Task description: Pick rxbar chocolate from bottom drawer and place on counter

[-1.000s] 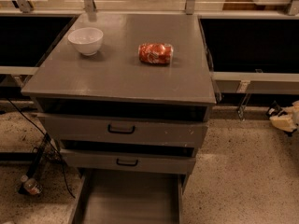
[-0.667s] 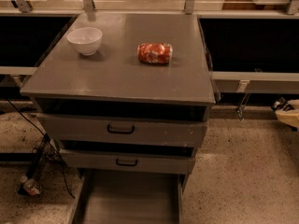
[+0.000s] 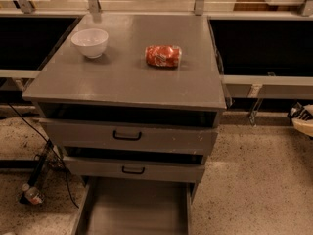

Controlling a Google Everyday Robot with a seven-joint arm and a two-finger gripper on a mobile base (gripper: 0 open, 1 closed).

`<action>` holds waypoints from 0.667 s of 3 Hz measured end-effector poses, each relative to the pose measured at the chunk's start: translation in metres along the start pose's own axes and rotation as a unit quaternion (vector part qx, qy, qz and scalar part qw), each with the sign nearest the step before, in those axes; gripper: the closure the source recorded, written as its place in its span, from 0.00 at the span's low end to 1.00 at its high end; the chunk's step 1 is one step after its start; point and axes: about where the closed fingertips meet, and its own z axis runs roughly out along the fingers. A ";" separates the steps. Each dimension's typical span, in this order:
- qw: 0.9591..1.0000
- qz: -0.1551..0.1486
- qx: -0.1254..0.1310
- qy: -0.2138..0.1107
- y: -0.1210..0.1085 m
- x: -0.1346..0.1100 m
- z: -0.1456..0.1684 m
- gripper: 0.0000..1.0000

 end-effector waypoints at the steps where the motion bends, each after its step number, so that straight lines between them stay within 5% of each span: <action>1: 1.000 0.003 0.001 -0.030 -0.007 -0.033 -0.001 1.00; 2: 0.997 -0.033 -0.009 -0.073 0.006 -0.092 -0.005 1.00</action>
Offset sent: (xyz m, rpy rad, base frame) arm 0.0245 0.1142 0.1533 0.0252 -0.2700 0.2247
